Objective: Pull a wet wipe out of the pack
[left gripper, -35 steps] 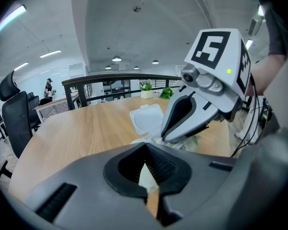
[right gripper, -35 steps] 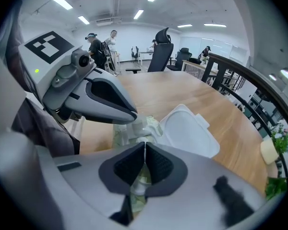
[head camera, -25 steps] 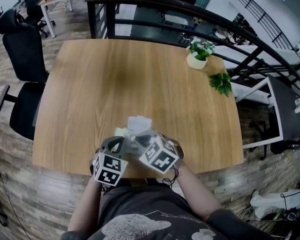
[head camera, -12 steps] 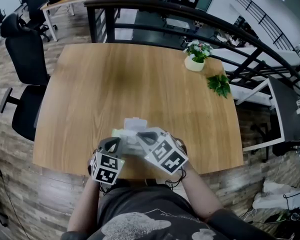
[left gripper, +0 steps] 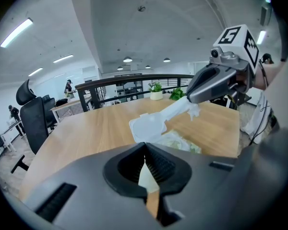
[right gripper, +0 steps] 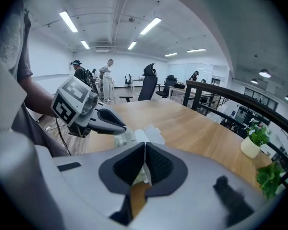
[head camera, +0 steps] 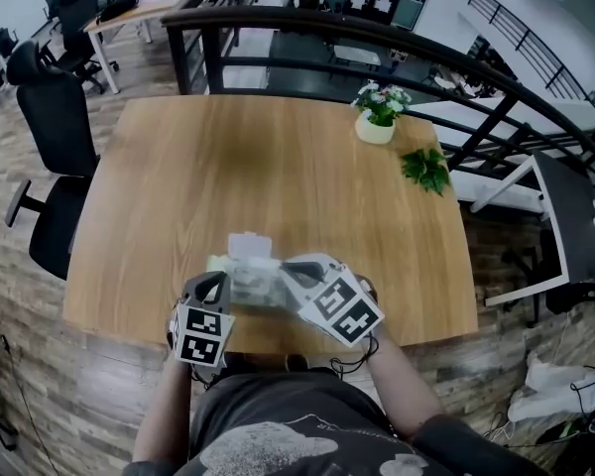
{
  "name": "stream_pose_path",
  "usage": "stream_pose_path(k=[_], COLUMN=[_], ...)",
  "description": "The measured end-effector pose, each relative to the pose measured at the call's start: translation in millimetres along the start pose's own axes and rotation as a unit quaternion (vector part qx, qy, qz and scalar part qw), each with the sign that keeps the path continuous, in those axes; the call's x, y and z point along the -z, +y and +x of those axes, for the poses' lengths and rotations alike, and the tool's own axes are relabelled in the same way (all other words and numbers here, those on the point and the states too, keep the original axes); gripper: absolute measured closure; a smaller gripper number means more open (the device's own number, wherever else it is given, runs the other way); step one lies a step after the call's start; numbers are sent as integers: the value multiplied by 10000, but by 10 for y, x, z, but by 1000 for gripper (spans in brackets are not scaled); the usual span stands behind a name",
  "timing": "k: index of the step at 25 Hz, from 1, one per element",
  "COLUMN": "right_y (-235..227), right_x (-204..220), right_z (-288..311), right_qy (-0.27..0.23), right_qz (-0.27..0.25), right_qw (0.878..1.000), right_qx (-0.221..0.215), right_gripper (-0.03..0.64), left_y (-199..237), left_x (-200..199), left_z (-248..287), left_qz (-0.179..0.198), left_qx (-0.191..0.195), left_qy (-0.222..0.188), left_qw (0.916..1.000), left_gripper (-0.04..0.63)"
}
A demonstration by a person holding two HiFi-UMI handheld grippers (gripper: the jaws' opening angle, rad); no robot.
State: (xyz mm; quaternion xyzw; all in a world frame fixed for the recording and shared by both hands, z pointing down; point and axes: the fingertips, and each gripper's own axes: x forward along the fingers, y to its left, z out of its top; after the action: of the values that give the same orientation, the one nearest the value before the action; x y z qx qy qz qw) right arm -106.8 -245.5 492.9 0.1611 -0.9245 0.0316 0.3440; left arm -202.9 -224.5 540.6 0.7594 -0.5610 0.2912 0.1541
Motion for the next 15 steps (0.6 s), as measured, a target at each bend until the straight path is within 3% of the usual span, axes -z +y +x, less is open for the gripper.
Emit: stream_pose_path(k=[6, 15], right_y=[-60, -121], right_x=[144, 352], right_z=[-243, -464], right_qy=[-255, -559], right_qz=[0, -146], right_qw=[9997, 9976], right_qx=[-62, -377], right_gripper=[589, 589], left_y=[-423, -776], left_x=[-121, -175], left_z=[-82, -316], left_qz=[-379, -1077], left_qx=[323, -381], left_qy=[-150, -421], left_qw=[9986, 9926], left_gripper=[580, 580])
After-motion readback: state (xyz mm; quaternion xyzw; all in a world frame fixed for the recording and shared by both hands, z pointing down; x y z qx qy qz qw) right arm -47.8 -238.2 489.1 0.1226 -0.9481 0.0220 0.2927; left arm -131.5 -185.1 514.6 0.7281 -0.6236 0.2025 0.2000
